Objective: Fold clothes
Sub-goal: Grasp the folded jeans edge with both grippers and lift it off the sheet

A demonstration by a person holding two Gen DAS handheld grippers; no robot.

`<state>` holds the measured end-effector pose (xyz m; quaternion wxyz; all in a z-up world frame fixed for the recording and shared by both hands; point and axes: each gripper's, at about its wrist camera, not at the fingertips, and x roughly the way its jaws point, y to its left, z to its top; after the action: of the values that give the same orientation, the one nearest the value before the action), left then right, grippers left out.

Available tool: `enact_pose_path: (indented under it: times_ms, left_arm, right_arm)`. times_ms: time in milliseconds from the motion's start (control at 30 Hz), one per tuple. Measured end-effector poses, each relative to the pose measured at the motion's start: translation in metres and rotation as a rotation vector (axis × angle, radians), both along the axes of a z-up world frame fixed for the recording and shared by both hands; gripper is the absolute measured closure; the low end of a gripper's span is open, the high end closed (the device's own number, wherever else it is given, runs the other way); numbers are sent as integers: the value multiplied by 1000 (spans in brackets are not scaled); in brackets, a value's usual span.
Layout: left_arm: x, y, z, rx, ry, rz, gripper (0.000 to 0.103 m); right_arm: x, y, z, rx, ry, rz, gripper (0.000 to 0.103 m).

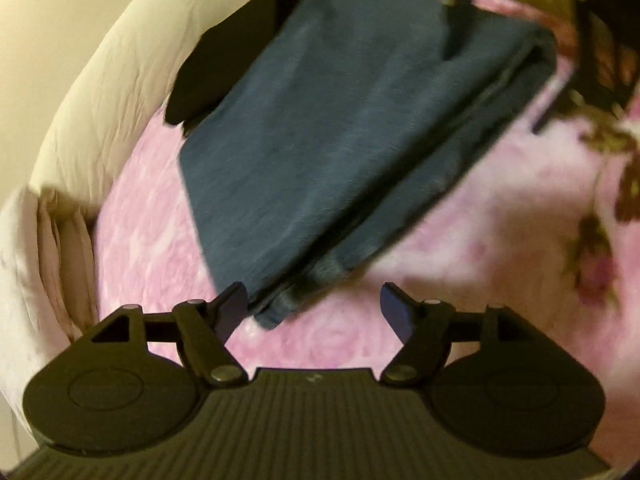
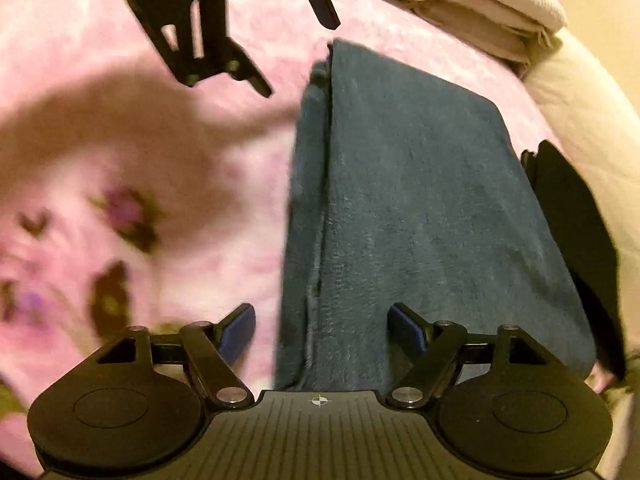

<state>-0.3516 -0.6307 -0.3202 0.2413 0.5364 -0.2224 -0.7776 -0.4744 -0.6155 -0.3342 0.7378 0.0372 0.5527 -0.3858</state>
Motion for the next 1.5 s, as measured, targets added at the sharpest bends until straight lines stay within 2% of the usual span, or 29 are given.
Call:
enact_pose_path:
  times_ms: [33,67,100,167,267,400,433,467,600,633,667,767,867,967,1000,1033,1067,1100,1167,1300,1500]
  left_arm:
    - [-2,3,-6,-23,-11,-20,27]
    - [-5,5,-12,-61,-27,-43,25]
    - [-8,7,-18,-100,-42,-66,24]
    - [-13,9,-28,-177,-71,-104,23]
    - [-20,6,-35,-278,-96,-135,22]
    - [-30,-2,-47,-357,-176,-169,21]
    - [-32,-4,-51,-379,-195,-177,22]
    - [-34,-8,-52,-386,-202,-177,32]
    - [-41,-22,-36,-244,-153,-121,46]
    - [-40,-24,-33,-221,-148,-113,50]
    - [-40,-26,-29,-200,-142,-110,51]
    - [-38,-33,-18,-142,-125,-99,53]
    - [-40,-42,-8,-92,-121,-88,53]
    - [-45,-42,0,-61,-124,-81,53]
    - [-46,-42,3,-57,-125,-79,53]
    - [-47,-38,4,-56,-127,-81,53]
    - [-47,-35,6,-55,-128,-83,54]
    - [-48,-32,8,-53,-130,-86,54]
    - [-52,-26,16,-33,-130,-83,55]
    - [-52,-5,44,11,-126,-52,56]
    - [-58,24,109,79,-91,65,57]
  right_arm:
    - [-2,-3,-1,-6,-6,-7,44]
    - [-5,-7,0,-9,-6,-22,54]
    - [-10,-12,5,15,-32,-32,57]
    - [-19,-20,18,56,-76,-48,71]
    - [-32,-27,45,80,-103,-63,77]
    - [-53,-33,79,79,-120,-78,79]
    - [-57,-35,84,79,-123,-81,79]
    - [-62,-37,88,80,-128,-88,78]
    - [-74,-34,91,100,-170,-117,77]
    - [-72,-29,88,94,-158,-110,74]
    - [-69,-24,84,86,-143,-102,67]
    - [-51,-3,70,23,-55,-66,45]
    - [-29,18,51,-63,-3,42,32]
    - [-7,27,20,-150,153,138,30]
    - [-4,26,8,-168,219,147,31]
    - [-7,21,7,-164,225,126,32]
    - [-10,16,8,-158,225,100,47]
    - [-18,10,18,-137,184,54,59]
    - [-30,6,37,-95,145,40,71]
    - [-48,4,83,-34,115,55,77]
    - [-66,26,162,-2,92,116,79]
